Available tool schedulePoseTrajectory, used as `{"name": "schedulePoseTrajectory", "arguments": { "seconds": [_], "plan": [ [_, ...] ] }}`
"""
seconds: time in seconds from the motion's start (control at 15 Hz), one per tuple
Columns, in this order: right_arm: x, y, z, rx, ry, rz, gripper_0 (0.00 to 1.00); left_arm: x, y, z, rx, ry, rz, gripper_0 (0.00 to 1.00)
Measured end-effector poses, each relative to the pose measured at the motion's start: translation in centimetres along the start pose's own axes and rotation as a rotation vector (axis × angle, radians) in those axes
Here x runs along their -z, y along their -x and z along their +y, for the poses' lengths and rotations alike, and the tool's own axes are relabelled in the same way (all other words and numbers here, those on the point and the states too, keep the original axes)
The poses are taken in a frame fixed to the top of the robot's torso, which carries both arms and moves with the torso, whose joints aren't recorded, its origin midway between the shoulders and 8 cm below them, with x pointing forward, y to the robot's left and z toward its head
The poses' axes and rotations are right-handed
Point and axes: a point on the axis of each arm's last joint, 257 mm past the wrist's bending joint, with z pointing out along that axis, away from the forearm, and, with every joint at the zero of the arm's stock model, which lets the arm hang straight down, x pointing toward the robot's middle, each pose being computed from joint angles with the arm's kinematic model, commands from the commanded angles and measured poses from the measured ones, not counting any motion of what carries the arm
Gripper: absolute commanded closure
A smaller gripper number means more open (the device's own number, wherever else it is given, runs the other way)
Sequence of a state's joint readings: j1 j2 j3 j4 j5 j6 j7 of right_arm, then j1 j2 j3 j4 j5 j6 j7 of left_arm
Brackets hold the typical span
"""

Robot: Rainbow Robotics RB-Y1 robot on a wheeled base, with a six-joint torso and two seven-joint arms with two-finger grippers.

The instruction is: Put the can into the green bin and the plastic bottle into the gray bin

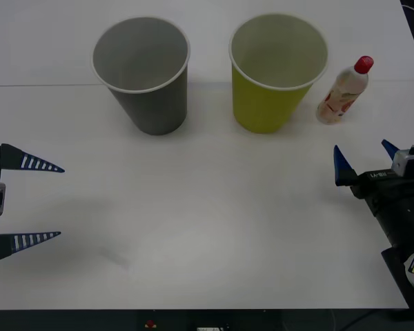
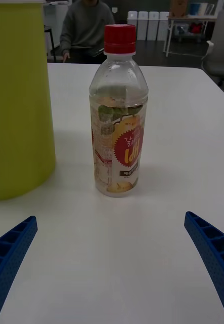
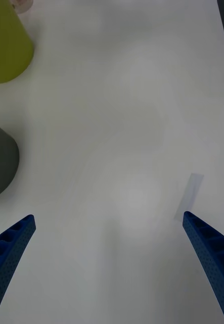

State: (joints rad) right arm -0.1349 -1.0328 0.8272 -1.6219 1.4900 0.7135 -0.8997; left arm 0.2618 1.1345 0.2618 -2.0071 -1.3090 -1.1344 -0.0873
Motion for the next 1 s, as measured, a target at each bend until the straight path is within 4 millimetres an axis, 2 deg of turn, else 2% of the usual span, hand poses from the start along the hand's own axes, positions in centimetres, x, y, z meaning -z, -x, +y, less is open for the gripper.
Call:
{"name": "schedulePoseTrajectory", "arguments": {
  "seconds": [0.73, 1.0],
  "plan": [
    [-7.4, 0.4, -0.6, -0.004, -0.102, -0.064, 0.0, 0.0, 0.0, 0.0, 0.0, 0.0, 0.0, 0.0],
    [-9.6, 1.1, -0.7, -0.019, -0.136, -0.073, 0.0, 0.0, 0.0, 0.0, 0.0, 0.0, 0.0, 0.0]
  ]
}}
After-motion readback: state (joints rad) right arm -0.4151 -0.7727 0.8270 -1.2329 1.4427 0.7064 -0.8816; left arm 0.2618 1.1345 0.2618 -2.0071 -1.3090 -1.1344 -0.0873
